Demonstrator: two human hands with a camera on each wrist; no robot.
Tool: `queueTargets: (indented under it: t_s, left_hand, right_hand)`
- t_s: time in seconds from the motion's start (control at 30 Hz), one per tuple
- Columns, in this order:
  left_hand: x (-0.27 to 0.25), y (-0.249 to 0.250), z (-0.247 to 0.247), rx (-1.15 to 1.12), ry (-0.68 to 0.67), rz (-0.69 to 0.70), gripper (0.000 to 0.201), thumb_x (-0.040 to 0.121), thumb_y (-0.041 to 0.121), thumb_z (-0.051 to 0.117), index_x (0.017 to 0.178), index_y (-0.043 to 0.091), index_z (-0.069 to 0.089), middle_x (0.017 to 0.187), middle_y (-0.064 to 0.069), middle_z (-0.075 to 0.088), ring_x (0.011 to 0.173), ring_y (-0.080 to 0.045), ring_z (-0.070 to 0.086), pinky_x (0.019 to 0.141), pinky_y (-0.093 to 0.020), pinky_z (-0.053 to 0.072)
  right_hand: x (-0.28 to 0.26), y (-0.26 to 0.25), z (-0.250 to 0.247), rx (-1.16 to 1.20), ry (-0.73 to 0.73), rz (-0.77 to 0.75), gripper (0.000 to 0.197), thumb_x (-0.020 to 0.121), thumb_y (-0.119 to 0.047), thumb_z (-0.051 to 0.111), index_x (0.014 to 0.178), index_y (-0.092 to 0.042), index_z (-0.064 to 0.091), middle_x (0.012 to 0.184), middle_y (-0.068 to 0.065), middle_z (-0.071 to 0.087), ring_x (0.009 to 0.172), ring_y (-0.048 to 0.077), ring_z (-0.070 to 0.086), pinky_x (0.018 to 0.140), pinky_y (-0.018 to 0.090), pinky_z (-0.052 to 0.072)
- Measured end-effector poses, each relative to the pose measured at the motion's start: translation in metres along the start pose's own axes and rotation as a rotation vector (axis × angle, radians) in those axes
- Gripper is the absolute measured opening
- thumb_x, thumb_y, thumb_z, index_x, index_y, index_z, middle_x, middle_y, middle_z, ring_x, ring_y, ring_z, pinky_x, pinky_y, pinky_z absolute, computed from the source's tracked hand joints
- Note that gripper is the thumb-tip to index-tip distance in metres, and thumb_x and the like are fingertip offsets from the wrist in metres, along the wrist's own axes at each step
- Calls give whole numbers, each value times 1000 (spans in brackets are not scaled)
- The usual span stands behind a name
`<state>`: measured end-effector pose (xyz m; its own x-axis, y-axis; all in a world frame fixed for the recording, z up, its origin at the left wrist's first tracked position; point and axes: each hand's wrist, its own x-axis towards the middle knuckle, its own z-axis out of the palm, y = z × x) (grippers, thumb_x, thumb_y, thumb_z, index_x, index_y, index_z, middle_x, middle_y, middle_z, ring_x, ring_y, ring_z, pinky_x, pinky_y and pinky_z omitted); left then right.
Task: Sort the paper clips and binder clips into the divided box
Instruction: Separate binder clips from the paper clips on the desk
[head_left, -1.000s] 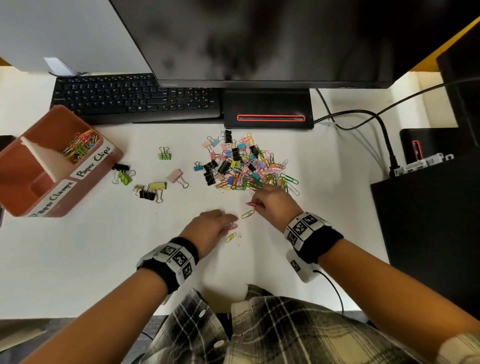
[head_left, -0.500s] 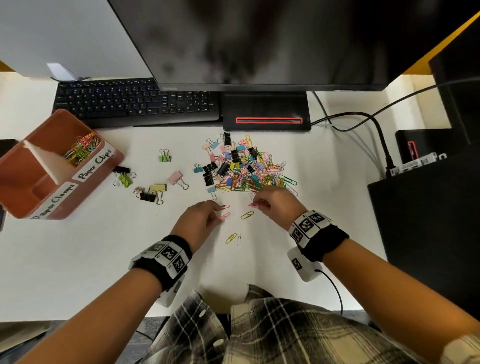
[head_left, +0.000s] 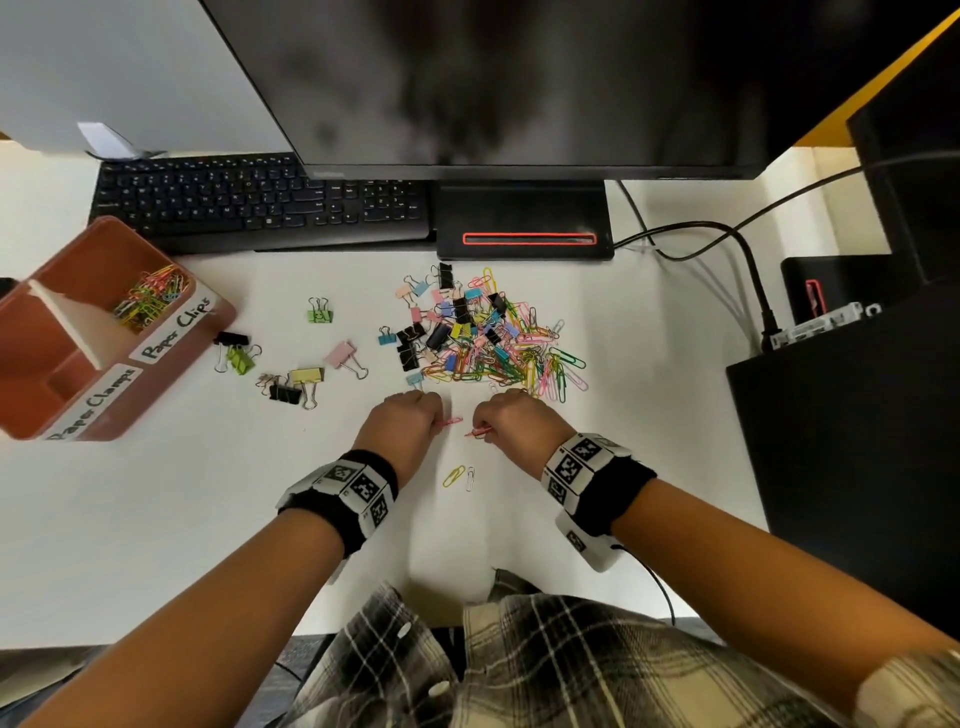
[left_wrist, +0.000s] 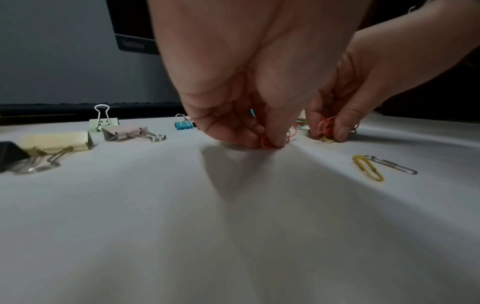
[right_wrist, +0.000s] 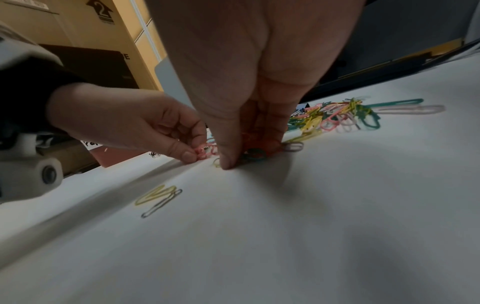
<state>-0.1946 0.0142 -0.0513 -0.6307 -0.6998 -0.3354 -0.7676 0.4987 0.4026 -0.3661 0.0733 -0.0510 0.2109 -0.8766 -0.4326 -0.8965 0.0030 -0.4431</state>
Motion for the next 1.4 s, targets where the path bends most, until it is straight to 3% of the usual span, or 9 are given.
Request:
queueTargets:
  t_s: [0.3,0.43,0.53,0.63,0.8,0.97,1.13,1.3,1.4]
  left_hand:
    - [-34,3,-4,-278,-92,78,9,83,23,66,81,16,62,78,3,53,65,-2,46,62,-12,36]
    - [-42,8,14,-270,-116,46,11,80,24,70,79,13,66,88,2,50,80,-15,53,78,-23,42]
    - [-42,15,20,-198,-73,40,10,83,16,64,78,8,61,89,-5,54,79,-21,52,76,-30,47]
    - [-39,16,19,-148,-40,21,15,89,21,57,79,9,55,81,-9,58,74,-28,53,69,-35,48]
    - [-31,14,13,-225,-27,-64,21,89,17,55,108,11,48,91,-5,66,82,-25,59,73,-28,44]
    - [-27,12,14,-126,-116,2,17,92,16,48,94,4,61,95,-16,59,89,-34,56,78,-35,46]
    - [-25,10,14,-143,-50,17,15,90,12,51,94,2,62,98,-17,56,85,-36,57,76,-37,48]
    - [-22,8,10,-132,-78,34,13,88,10,51,94,3,60,93,-16,60,86,-34,56,76,-36,47]
    - [-20,7,4,-181,-69,68,9,85,10,55,91,6,59,86,-12,61,76,-25,53,72,-34,45]
  right_hand:
    - [-26,31,-14,159,47,74,17,88,-15,58,101,-7,68,105,11,59,97,28,58,88,37,47]
    - [-35,41,-18,214,118,123,14,85,-15,63,94,-7,70,108,9,56,97,24,57,86,29,44]
    - [-29,34,-13,231,135,106,13,84,-12,64,93,-5,69,109,9,56,98,24,56,85,23,40]
    - [-20,23,-9,210,174,93,11,85,-10,62,92,-3,68,106,11,59,98,26,57,85,30,46]
    - [-6,16,-12,161,167,127,13,87,-14,61,93,-4,67,96,14,67,94,29,58,78,35,48]
    - [-2,16,-14,101,129,156,15,88,-16,61,97,-5,67,98,14,67,93,28,60,79,35,51]
    - [-5,14,-13,60,80,135,21,90,-17,57,103,-4,68,105,15,63,98,30,59,86,35,49]
    - [-15,18,-13,69,55,123,22,93,-19,53,103,-6,66,103,13,65,98,28,57,85,37,48]
    - [-21,24,-16,123,51,137,20,92,-17,53,102,-5,66,103,13,65,98,28,57,85,36,47]
